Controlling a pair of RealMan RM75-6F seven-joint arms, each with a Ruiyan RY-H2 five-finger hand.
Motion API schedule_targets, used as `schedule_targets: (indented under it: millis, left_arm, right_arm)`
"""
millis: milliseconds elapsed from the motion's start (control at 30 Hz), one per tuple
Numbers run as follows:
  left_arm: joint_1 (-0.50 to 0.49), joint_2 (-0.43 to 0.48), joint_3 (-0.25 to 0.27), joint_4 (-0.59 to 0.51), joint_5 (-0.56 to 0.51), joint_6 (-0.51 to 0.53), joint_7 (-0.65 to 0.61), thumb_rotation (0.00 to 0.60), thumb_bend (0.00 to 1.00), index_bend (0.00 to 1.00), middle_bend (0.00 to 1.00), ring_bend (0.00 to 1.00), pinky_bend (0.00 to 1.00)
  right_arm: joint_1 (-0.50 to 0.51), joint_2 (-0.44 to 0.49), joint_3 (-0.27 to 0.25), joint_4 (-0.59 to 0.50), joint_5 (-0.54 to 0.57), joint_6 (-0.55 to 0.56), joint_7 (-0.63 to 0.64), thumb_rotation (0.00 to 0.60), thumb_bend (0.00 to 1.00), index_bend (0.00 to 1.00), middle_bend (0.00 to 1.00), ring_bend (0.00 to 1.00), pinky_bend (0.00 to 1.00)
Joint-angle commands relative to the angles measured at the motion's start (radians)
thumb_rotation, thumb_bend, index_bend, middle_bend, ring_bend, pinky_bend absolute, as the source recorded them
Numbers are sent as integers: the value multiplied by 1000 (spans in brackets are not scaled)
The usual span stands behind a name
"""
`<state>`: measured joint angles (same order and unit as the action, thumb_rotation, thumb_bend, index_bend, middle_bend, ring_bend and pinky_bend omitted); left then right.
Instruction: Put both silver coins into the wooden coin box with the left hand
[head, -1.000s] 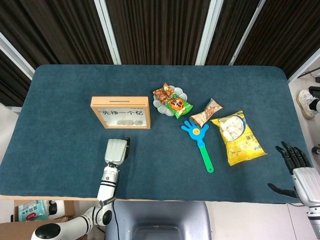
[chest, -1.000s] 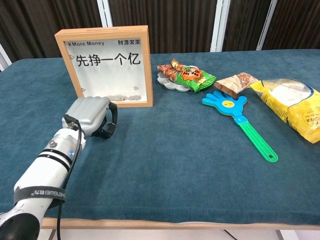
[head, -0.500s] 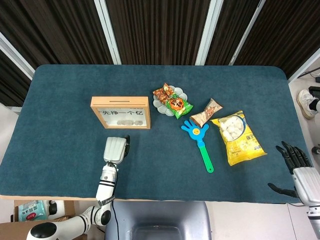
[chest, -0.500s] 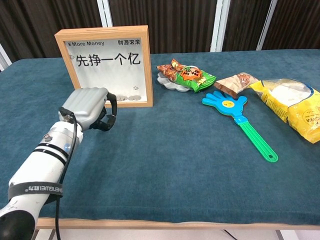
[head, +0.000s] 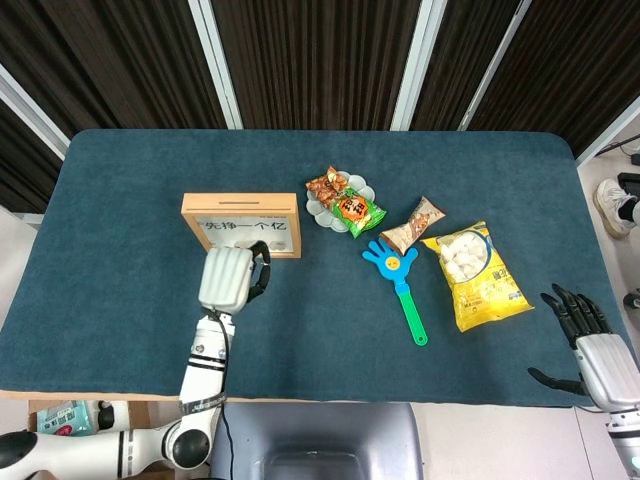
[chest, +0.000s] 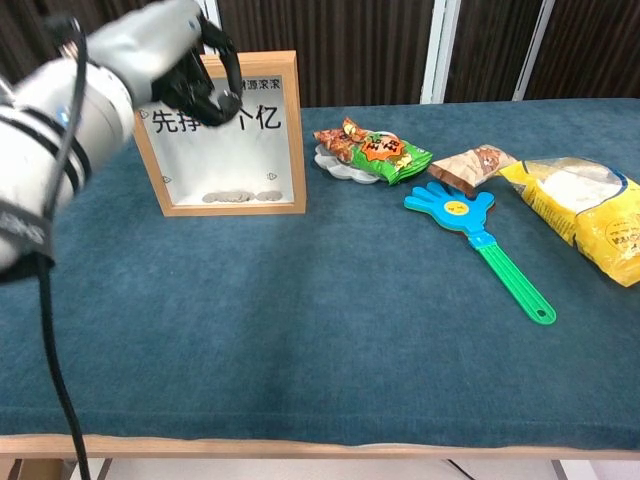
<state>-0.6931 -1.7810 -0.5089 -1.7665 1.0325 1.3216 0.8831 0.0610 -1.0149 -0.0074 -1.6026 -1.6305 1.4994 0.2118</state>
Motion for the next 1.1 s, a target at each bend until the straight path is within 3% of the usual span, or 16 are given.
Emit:
schedule_targets:
  millis: [33, 267, 333, 433, 733, 1100]
  left_arm:
    - [-81, 108, -156, -119, -186, 39, 135, 600, 494, 621, 1000, 1000, 1000]
    - [-148, 118, -214, -76, -297, 23, 130, 600, 497, 621, 1000, 1000, 1000]
    - [-210, 109, -248, 42, -403, -20, 129, 600, 495, 619, 1000, 1000, 1000]
    - [-265, 104, -264, 139, -462, -46, 110, 600, 495, 618, 1000, 1000, 1000]
    - [-323, 119, -240, 276, -537, -75, 20, 600, 496, 619, 1000, 1000, 1000]
    - [-354, 140, -185, 305, -572, -67, -35, 600, 496, 620, 1000, 1000, 1000]
  right_arm:
    - [-1, 1, 2, 2, 4, 3, 5, 600, 154, 0, 0, 0, 0]
    - [-3, 4, 7, 4, 11, 9, 19, 600, 154, 0, 0, 0, 0]
    - [-1, 5, 11, 7, 23, 4, 27, 600, 154, 0, 0, 0, 0]
    - [1, 6, 11, 9, 26, -1, 27, 600, 154, 0, 0, 0, 0]
    - [-1, 13, 15, 11, 39, -3, 42, 600, 154, 0, 0, 0, 0]
    - [-2, 14, 16, 7, 41, -1, 38, 600, 154, 0, 0, 0, 0]
